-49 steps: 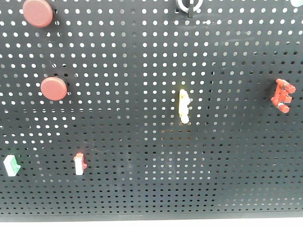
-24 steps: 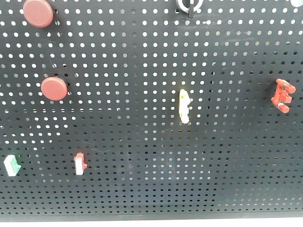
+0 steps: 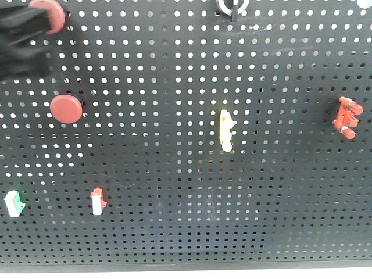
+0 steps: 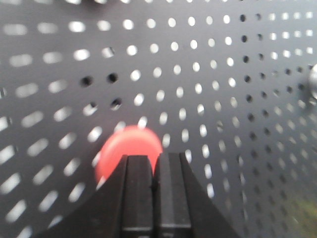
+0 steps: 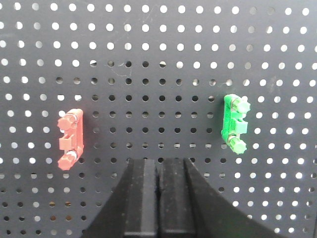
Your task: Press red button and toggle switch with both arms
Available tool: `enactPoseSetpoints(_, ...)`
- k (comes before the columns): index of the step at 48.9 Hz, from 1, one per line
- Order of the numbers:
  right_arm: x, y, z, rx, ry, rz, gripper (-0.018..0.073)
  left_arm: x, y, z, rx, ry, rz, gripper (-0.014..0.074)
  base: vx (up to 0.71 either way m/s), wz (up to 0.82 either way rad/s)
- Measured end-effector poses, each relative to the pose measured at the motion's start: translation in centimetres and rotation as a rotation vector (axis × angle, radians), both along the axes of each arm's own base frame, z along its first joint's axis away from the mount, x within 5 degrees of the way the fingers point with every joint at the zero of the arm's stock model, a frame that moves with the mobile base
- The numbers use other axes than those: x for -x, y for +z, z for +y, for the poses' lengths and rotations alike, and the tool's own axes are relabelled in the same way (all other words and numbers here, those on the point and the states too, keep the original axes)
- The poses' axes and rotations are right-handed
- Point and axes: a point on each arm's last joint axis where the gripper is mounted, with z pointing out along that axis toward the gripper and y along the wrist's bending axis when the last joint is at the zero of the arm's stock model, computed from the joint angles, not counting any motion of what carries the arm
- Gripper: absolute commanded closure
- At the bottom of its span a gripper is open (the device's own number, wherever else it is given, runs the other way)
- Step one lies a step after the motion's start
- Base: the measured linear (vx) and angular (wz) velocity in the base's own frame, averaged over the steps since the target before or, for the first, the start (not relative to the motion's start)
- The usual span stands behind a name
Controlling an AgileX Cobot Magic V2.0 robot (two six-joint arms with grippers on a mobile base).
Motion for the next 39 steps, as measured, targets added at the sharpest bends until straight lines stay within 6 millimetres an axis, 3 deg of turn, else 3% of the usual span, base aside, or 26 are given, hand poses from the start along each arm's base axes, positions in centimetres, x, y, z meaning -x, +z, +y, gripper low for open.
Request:
enactPoseSetpoints(9, 0.0, 0.0, 0.0, 0.0, 0.0, 0.0, 0.0559, -1.5, 0.0, -0.8, 0.002, -0.006, -0.006, 0.0594, 0.0, 0.0)
enactPoseSetpoints(22, 0.0, 0.0, 0.0, 0.0, 0.0, 0.0, 0.0559, -1.6, 0.1, -1.0, 0.008, -0.01, -0.019, 0.0594, 0.0, 0.0)
enactPoseSetpoints(29, 0.0, 0.0, 0.0, 0.0, 0.0, 0.0, 0.0559, -0.3, 0.4, -0.8, -0.002, -0.023, 0.004, 0.0594, 0.0, 0.0)
enactPoseSetpoints(39, 0.0, 0.0, 0.0, 0.0, 0.0, 0.0, 0.0559, 3.1, 1.2, 0.8, -0.072, -0.011, 0.051, 0.0594, 0.0, 0.0)
